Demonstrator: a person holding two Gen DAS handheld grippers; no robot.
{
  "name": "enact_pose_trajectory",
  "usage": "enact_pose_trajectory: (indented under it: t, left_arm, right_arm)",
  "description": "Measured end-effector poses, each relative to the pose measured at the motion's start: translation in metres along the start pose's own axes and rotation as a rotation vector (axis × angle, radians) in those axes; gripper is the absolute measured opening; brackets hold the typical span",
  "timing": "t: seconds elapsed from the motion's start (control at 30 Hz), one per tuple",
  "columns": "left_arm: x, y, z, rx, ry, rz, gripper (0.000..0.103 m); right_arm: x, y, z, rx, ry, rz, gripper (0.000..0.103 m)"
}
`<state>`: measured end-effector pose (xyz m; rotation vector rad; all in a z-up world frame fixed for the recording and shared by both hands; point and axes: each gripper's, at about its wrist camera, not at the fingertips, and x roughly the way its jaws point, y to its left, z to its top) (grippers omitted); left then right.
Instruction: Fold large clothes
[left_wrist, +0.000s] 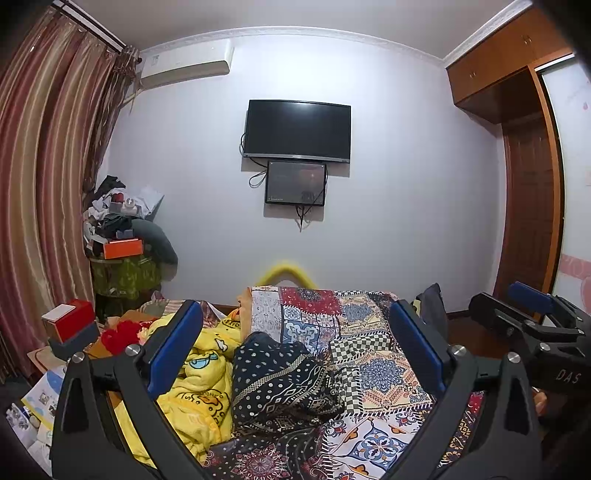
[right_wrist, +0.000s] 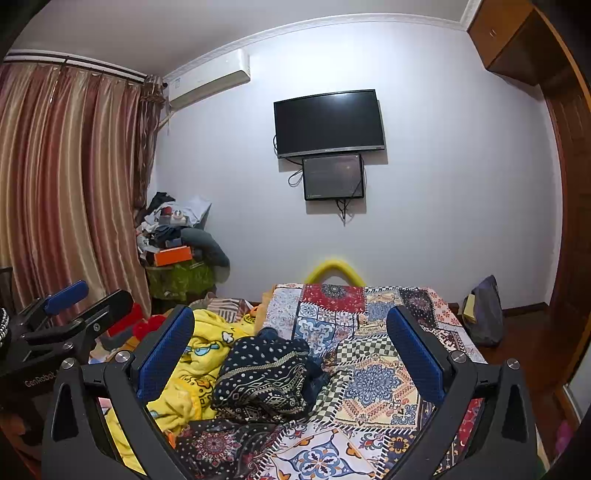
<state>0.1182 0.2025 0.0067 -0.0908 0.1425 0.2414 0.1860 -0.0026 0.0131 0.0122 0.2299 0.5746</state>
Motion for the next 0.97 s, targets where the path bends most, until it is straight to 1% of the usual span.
enact_pose_trajectory:
  t: [0.3,0.97]
  left_arm:
    - [0.0031,0.001,-0.0014,-0.001,0.007,-0.005,0.101]
    - [0.0071,-0.0022,-0.0037,0.001,0.024,-0.042,0.101]
  right_arm:
    - [0.0016,-0.001,-0.0006,0.001,0.0,-0.005,0.103]
    - [0.0032,-0.003,-0.0018,0.013,-0.001,-0.017,0.103]
